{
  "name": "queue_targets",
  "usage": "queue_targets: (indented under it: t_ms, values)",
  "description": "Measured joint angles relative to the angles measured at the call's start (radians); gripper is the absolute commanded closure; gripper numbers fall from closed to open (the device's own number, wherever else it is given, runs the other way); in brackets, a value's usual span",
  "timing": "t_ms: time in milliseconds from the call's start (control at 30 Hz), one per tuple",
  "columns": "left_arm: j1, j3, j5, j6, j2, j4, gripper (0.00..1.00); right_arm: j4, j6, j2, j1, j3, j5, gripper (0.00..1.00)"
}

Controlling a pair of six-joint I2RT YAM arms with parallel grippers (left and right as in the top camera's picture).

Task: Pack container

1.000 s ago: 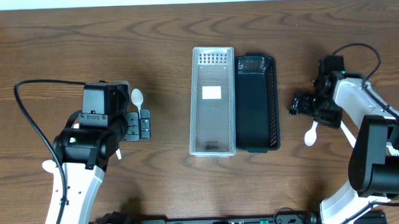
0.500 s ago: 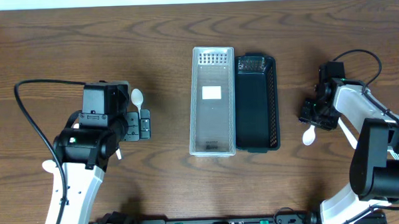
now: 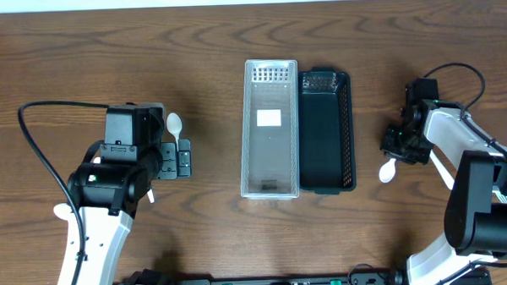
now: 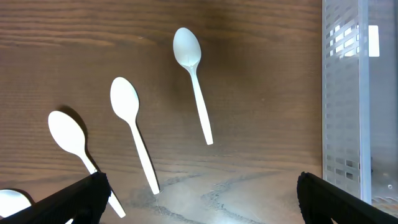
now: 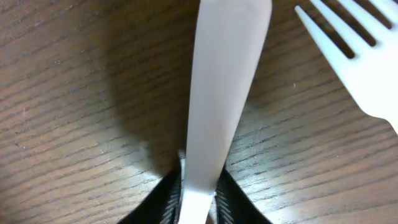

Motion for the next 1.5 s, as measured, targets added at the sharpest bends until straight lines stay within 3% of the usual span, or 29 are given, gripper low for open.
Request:
queue_targets:
  t_ms: [200, 600, 833, 967, 1200, 1367, 1500]
  values:
    - [0.000, 0.000, 0.000, 0.000, 0.000, 0.000, 0.02, 0.004, 0.000, -0.002, 0.000, 0.000, -0.002, 0.99]
    - [0.000, 0.000, 0.000, 0.000, 0.000, 0.000, 0.02, -0.090, 0.000, -0.038, 0.027, 0.095, -0.022, 0.99]
    - [0.000, 0.000, 0.000, 0.000, 0.000, 0.000, 0.02, -0.154, -0.008, -0.273, 0.188, 0.330, -0.050, 0.99]
    - [0.000, 0.000, 0.000, 0.000, 0.000, 0.000, 0.02, -0.166, -0.006, -0.352, 0.315, 0.373, -0.067, 0.99]
    - [0.000, 0.000, 0.000, 0.000, 0.000, 0.000, 0.02, -0.156, 0.027, -0.232, 0.404, 0.320, -0.074, 0.99]
    - [0.000, 0.000, 0.000, 0.000, 0.000, 0.000, 0.02, -0.152, 0.038, -0.083, 0.423, 0.292, -0.072, 0.92]
    - [0.000, 0.000, 0.000, 0.000, 0.000, 0.000, 0.02, -0.142, 0.042, -0.042, 0.433, 0.287, -0.073, 0.65]
